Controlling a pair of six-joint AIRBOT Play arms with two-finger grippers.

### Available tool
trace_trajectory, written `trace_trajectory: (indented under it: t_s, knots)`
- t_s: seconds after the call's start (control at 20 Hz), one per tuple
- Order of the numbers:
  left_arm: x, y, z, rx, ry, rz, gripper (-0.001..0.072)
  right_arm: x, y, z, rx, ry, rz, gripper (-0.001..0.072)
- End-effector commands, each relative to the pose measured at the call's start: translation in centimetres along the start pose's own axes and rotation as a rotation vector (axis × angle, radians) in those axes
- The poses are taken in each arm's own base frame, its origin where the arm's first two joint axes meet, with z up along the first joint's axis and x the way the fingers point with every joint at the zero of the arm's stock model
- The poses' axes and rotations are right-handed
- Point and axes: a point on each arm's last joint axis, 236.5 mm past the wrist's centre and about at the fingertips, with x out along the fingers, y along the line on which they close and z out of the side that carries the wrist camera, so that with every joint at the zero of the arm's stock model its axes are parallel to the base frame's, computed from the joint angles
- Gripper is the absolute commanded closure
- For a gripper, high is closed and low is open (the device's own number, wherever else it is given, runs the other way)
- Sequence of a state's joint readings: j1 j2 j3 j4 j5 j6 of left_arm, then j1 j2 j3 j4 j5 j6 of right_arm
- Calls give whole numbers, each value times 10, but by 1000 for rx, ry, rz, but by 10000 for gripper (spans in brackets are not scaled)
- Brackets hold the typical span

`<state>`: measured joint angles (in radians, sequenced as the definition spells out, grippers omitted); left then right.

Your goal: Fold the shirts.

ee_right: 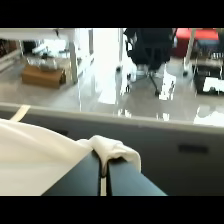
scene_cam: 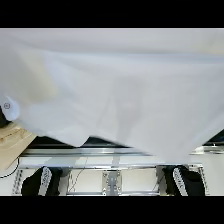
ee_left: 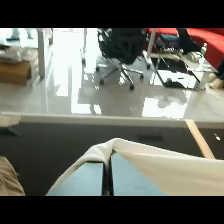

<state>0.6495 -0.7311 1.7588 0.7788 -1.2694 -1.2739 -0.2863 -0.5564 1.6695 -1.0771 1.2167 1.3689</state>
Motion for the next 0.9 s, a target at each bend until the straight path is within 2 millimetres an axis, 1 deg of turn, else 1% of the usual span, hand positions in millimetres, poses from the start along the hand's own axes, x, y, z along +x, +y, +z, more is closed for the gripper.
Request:
trace_trajectory:
  t_s: [0.0,0.05,0.1,0.15,0.2,0.3,0.35,0.4,0.45,0.5,0.55,0.6,0.65,0.7,0.75,0.8,0.85]
  knots:
    - [28,3,-36,-137,201,-108,697,69,-27,-35,74,180,31,700]
    - [45,1,-55,-178,283,-181,697,100,-32,-54,126,250,77,700]
    - [65,0,-77,-208,372,-238,697,128,-34,-73,161,313,130,699]
    - [88,-3,-106,-223,472,-280,696,156,-35,-95,213,381,190,699]
    - [109,-7,-137,-217,572,-298,696,180,-36,-118,254,444,231,699]
    - [155,-10,-216,-137,791,-268,696,226,-40,-175,287,584,263,699]
    - [181,-4,-256,-70,877,-212,696,249,-40,-207,289,657,265,699]
    - [206,6,-288,-20,930,-133,695,269,-40,-238,278,717,257,699]
    - [235,23,-319,13,962,-33,695,290,-42,-269,259,765,236,699]
    - [259,35,-344,25,974,34,695,311,-44,-297,244,794,216,699]
    - [282,42,-371,24,976,59,695,332,-44,-320,244,801,202,699]
    - [302,46,-394,16,973,66,695,354,-45,-340,255,787,185,699]
    - [319,52,-416,-8,968,83,695,374,-50,-357,265,762,160,699]
    - [332,58,-433,-30,960,99,695,394,-55,-372,275,731,132,698]
    - [343,64,-447,-51,947,115,695,408,-62,-385,295,707,101,698]
    - [349,70,-455,-59,935,126,694,418,-67,-396,321,691,75,698]
    - [356,74,-457,-61,916,130,694,424,-72,-404,327,684,60,698]
